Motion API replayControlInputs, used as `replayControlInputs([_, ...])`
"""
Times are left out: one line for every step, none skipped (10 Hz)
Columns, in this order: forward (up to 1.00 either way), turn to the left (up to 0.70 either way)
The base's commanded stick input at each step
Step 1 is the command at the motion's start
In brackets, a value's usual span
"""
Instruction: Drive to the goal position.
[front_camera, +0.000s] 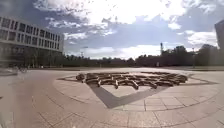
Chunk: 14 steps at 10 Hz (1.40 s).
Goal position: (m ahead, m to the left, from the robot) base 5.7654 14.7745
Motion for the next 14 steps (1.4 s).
replayControlInputs([0.05, -0.01])
replayControlInputs([0.05, -0.01])
replayControlInputs([0.05, 0.00])
replayControlInputs([0.05, 0.00])
replayControlInputs([0.05, 0.00])
replayControlInputs([0.05, -0.01])
replayControlInputs([0.05, -0.01])
replayControlInputs([0.05, -0.01])
replayControlInputs([0.05, -0.01])
replayControlInputs([0.05, 0.00])
replayControlInputs([0.05, 0.00])
replayControlInputs([0.05, 0.00])
replayControlInputs([0.05, -0.01])
replayControlInputs([0.05, -0.01])
